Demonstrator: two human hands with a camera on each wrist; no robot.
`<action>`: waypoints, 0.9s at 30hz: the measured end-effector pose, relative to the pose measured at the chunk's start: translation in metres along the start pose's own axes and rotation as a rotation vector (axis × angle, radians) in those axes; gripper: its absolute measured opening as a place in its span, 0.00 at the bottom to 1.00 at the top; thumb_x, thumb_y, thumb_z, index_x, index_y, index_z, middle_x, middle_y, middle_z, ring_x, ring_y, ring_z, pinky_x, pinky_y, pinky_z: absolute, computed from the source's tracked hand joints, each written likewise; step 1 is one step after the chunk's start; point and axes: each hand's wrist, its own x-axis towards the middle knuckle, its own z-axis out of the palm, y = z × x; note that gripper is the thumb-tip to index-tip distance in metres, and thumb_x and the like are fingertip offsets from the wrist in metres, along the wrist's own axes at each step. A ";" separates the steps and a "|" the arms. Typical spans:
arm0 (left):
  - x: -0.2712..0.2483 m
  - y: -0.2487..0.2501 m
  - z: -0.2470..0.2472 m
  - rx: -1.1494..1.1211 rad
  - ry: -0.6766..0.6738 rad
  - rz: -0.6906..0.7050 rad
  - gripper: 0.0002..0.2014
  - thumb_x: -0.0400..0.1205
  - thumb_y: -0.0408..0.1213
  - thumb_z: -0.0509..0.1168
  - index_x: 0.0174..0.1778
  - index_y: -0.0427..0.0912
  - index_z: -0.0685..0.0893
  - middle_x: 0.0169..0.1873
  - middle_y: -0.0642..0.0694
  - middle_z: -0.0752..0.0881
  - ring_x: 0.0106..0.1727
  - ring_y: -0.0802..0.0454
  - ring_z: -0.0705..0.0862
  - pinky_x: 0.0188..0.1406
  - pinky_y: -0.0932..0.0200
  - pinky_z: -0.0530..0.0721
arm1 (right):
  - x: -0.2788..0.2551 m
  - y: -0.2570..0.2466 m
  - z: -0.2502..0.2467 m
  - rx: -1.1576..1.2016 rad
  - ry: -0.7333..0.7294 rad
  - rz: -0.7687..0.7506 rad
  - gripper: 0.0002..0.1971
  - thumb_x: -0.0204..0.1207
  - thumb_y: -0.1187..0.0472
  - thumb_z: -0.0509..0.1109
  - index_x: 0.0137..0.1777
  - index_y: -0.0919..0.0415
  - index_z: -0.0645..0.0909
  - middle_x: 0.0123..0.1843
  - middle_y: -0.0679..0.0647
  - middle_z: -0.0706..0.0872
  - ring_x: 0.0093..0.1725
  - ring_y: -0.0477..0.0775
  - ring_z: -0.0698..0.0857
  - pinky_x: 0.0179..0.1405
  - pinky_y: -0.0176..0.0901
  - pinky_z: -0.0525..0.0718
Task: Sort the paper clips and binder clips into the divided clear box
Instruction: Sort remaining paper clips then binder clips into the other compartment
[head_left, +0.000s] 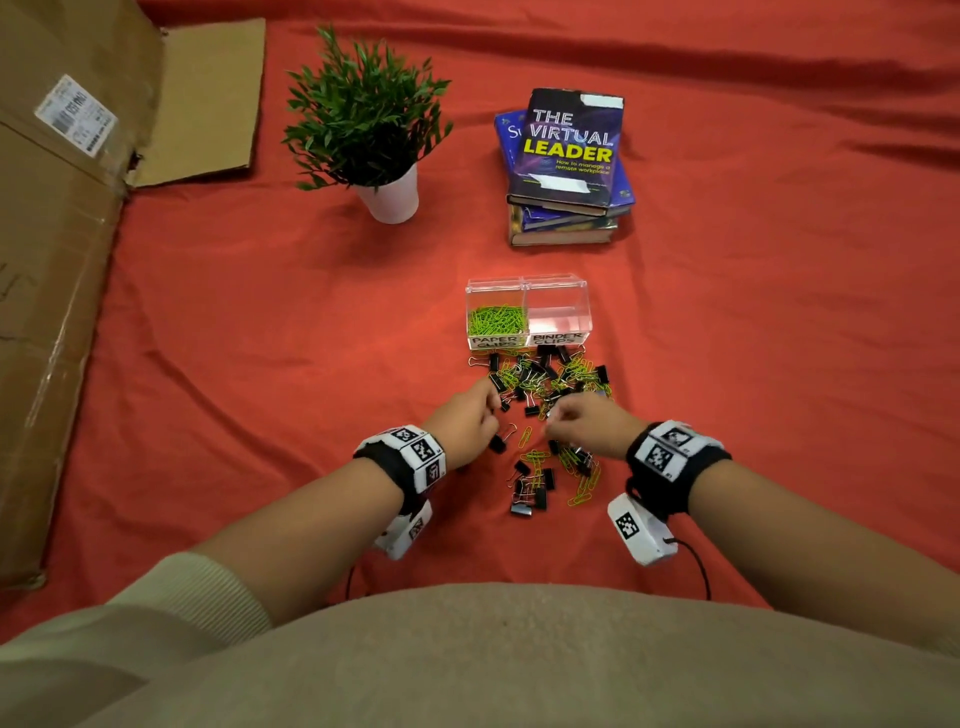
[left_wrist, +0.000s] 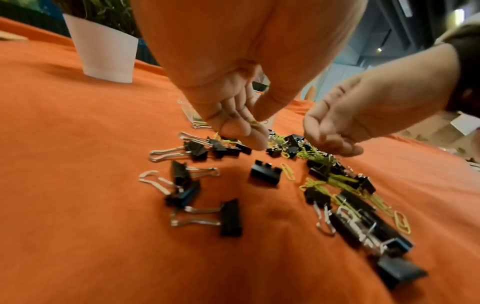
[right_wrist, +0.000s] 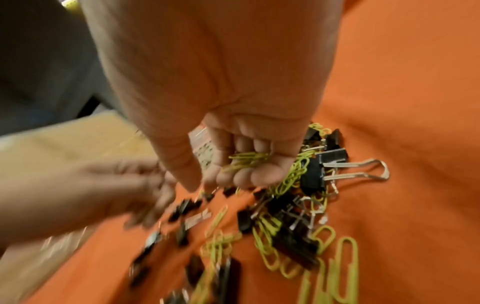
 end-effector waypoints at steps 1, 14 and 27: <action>0.003 0.005 0.003 -0.031 -0.013 -0.011 0.06 0.81 0.30 0.55 0.50 0.43 0.74 0.33 0.49 0.80 0.34 0.46 0.78 0.37 0.53 0.75 | -0.001 -0.001 0.006 -0.163 -0.002 -0.042 0.06 0.75 0.59 0.68 0.40 0.60 0.81 0.38 0.51 0.86 0.36 0.50 0.83 0.37 0.48 0.86; 0.028 0.027 0.043 0.403 -0.085 0.034 0.11 0.81 0.29 0.59 0.59 0.34 0.76 0.58 0.35 0.78 0.59 0.35 0.81 0.56 0.43 0.81 | -0.008 -0.006 0.044 -0.657 0.026 -0.150 0.12 0.77 0.65 0.64 0.59 0.69 0.76 0.57 0.64 0.83 0.58 0.65 0.82 0.55 0.54 0.80; 0.014 0.014 0.037 0.282 -0.038 -0.024 0.11 0.82 0.34 0.56 0.56 0.32 0.76 0.54 0.34 0.80 0.53 0.35 0.82 0.50 0.47 0.78 | -0.005 -0.001 0.050 -0.593 0.041 -0.135 0.14 0.74 0.58 0.67 0.53 0.68 0.78 0.55 0.64 0.82 0.58 0.64 0.80 0.55 0.51 0.79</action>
